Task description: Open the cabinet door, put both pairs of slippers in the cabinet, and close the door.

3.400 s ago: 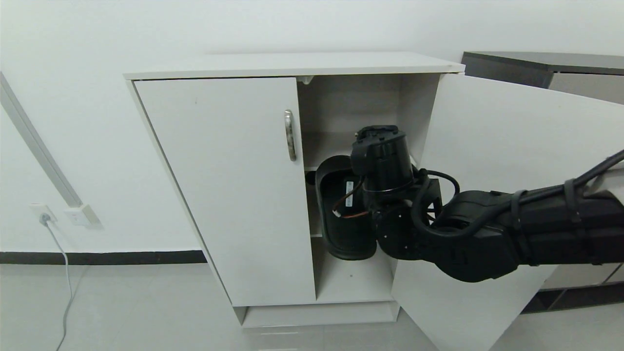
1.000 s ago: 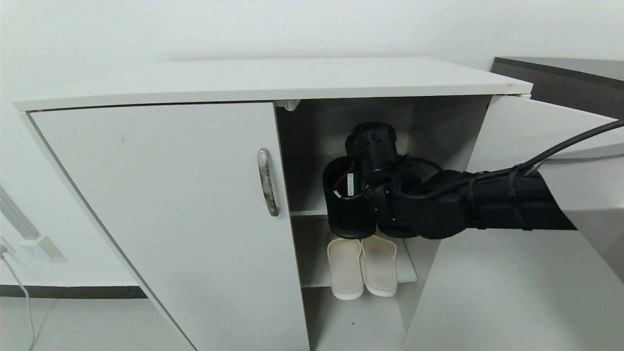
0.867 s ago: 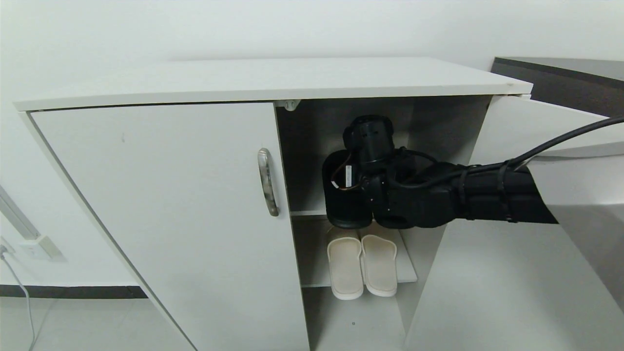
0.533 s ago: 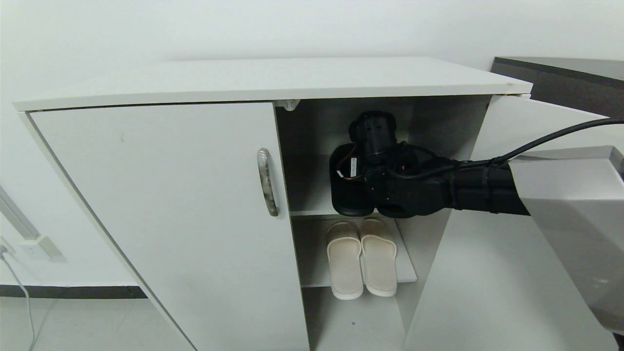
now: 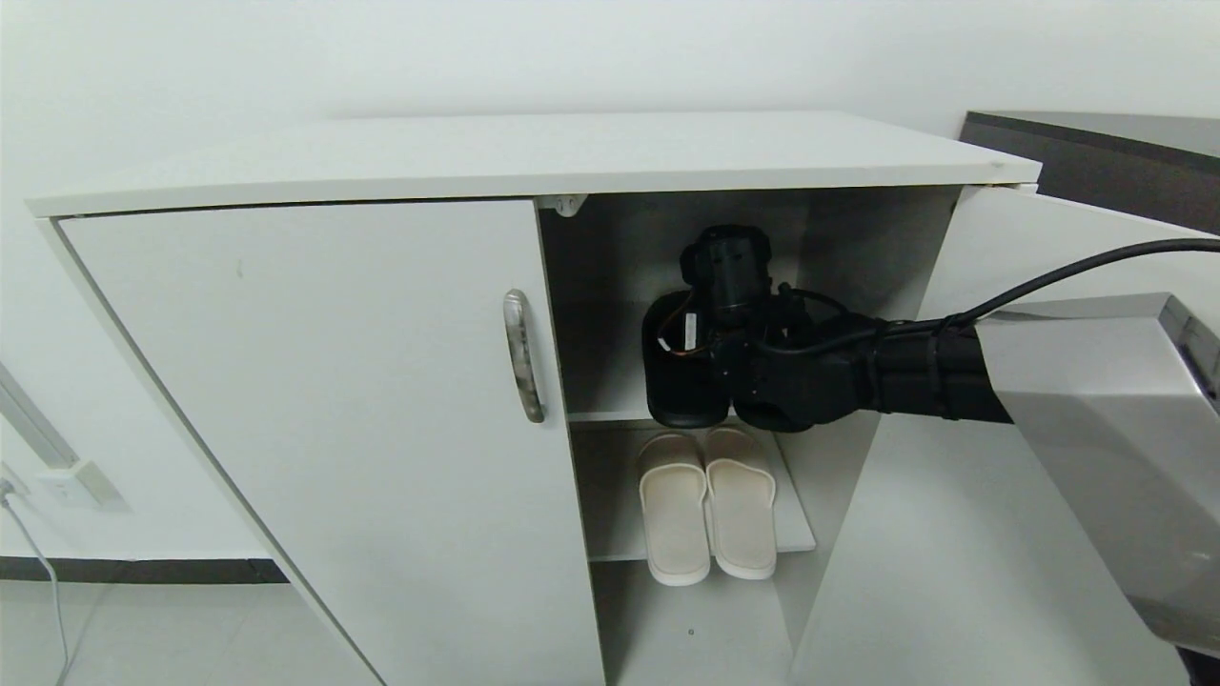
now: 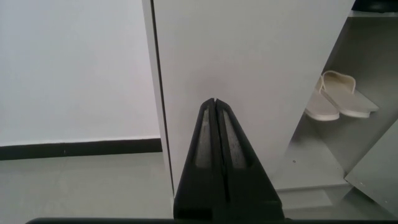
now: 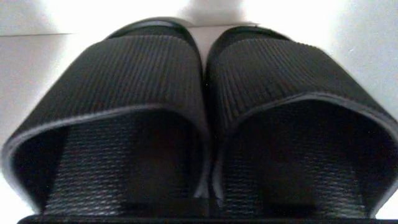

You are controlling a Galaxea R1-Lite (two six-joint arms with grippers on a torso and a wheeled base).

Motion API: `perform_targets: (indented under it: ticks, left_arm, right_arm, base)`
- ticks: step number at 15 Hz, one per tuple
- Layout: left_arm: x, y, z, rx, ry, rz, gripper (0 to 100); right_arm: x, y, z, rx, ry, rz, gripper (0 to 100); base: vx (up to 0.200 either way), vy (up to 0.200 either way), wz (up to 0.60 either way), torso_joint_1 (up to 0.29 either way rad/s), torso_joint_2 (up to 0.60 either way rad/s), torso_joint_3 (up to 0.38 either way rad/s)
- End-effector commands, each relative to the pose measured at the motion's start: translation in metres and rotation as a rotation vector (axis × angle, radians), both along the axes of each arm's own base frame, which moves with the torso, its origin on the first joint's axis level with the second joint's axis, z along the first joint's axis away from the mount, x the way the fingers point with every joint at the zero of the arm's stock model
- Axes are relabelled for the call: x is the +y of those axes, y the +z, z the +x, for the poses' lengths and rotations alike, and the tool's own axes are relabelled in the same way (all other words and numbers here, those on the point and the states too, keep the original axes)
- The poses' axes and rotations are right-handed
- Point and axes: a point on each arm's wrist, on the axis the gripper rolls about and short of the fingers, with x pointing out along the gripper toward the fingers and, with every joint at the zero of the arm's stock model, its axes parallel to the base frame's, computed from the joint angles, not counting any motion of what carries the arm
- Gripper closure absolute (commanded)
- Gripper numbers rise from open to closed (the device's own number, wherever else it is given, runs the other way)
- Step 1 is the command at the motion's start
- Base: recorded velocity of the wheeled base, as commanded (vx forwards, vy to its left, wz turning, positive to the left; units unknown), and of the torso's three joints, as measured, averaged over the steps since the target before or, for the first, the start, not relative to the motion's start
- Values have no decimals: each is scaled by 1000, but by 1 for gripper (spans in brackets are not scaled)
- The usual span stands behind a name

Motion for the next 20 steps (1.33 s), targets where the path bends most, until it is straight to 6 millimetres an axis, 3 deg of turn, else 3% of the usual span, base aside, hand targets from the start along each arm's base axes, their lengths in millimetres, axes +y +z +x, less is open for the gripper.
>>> perform_targets:
  ticks: [1,4,10,15,17,20]
  left_arm:
    - [0,0,0,0,0,-1,100]
    - [0,0,0,0,0,-1,100]
    - [0,0,0,0,-1,1,100]
    - [0,0,0,0,-1,1,100]
    - [0,0,0,0,-1,1,100]
    - [0,0,0,0,-1,1,100]
  right_arm:
    - [0,1,-3,4,3,-3,0]
    - [-3,5,-16,15,14,-6,0]
    - [-17,31,-99,34,137,4,0]
    - [-29,21,-158,14,264,27,0]
    - [-27,17,-172,18,299,22,0]
    - [-28,8,-175,24,305,40,0]
  base:
    - [0,0,0,0,0,0]
    - [0,0,0,0,0,0]
    - [0,0,0,0,0,0]
    - [0,0,0,0,0,0]
    - [0,0,0,0,0,0]
    - [0,0,0,0,0,0]
